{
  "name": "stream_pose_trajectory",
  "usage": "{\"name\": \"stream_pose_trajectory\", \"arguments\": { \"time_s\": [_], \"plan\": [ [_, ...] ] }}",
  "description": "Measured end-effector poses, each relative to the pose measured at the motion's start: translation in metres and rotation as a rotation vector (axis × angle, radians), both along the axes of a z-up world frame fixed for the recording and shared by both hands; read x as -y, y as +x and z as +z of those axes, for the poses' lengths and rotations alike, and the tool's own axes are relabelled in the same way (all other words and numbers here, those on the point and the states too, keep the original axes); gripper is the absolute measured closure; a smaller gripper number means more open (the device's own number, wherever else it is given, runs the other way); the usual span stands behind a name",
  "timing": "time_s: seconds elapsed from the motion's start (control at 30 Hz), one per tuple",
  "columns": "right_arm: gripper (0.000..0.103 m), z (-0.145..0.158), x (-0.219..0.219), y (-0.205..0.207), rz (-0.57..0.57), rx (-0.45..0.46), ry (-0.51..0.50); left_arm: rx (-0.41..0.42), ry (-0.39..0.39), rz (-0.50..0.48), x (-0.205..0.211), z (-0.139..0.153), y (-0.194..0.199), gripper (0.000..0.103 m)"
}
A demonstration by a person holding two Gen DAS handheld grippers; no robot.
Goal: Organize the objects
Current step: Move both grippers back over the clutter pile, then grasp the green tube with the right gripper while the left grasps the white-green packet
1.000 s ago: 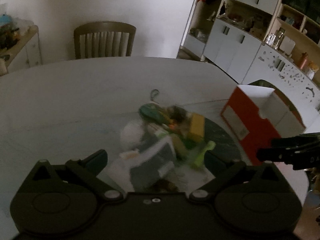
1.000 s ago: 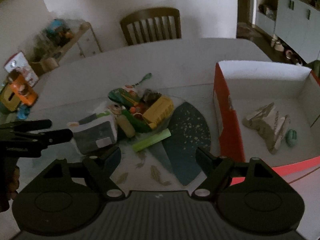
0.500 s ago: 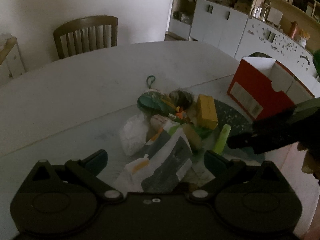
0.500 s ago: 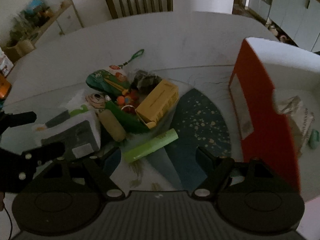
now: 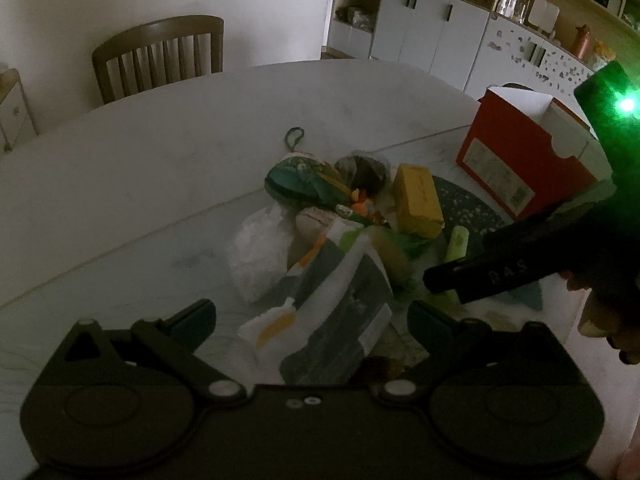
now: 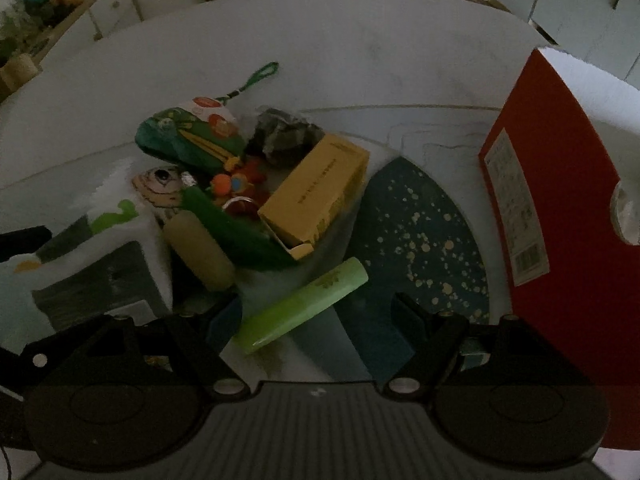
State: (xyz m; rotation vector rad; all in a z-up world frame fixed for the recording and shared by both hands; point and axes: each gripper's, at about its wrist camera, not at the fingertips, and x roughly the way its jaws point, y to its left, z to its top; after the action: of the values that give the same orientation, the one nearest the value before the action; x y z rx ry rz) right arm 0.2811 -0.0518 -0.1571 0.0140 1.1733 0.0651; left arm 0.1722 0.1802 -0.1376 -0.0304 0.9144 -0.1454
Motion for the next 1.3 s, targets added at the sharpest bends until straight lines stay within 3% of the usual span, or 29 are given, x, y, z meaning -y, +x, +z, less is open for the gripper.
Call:
{"name": "stream_pose_trajectory", "arguments": {
  "time_s": [0.1, 0.17, 0.5, 0.6, 0.77, 1.0, 1.13, 1.3],
  "plan": [
    [0.021, -0.005, 0.002, 0.002, -0.007, -0.009, -0.004, -0.003, -0.004, 0.0, 0.0, -0.002, 0.001, 0.01],
    [0.021, -0.006, 0.001, 0.001, 0.003, -0.006, -0.015, -0.011, -0.014, -0.007, -0.001, -0.003, 0.002, 0.021],
    [0.022, -0.008, 0.009, -0.007, 0.008, 0.002, -0.034, -0.019, -0.04, -0.001, 0.001, -0.006, 0.0, 0.046],
    [0.03, -0.007, 0.013, -0.008, 0.005, 0.012, -0.035, -0.019, -0.052, 0.011, 0.0, -0.004, 0.0, 0.055],
    [0.056, -0.003, 0.016, -0.008, 0.006, 0.029, -0.032, -0.018, -0.066, 0.04, -0.001, 0.003, -0.001, 0.067],
    [0.085, -0.001, 0.021, -0.008, 0.001, 0.04, -0.016, 0.017, -0.05, 0.076, 0.004, 0.02, -0.013, 0.078],
    [0.087, 0.0, 0.028, -0.011, -0.013, 0.034, 0.028, 0.023, -0.057, 0.092, 0.006, 0.027, -0.019, 0.086],
    [0.087, 0.007, 0.037, -0.021, -0.019, 0.036, 0.085, 0.033, -0.072, 0.121, 0.009, 0.037, -0.027, 0.087]
  ]
}}
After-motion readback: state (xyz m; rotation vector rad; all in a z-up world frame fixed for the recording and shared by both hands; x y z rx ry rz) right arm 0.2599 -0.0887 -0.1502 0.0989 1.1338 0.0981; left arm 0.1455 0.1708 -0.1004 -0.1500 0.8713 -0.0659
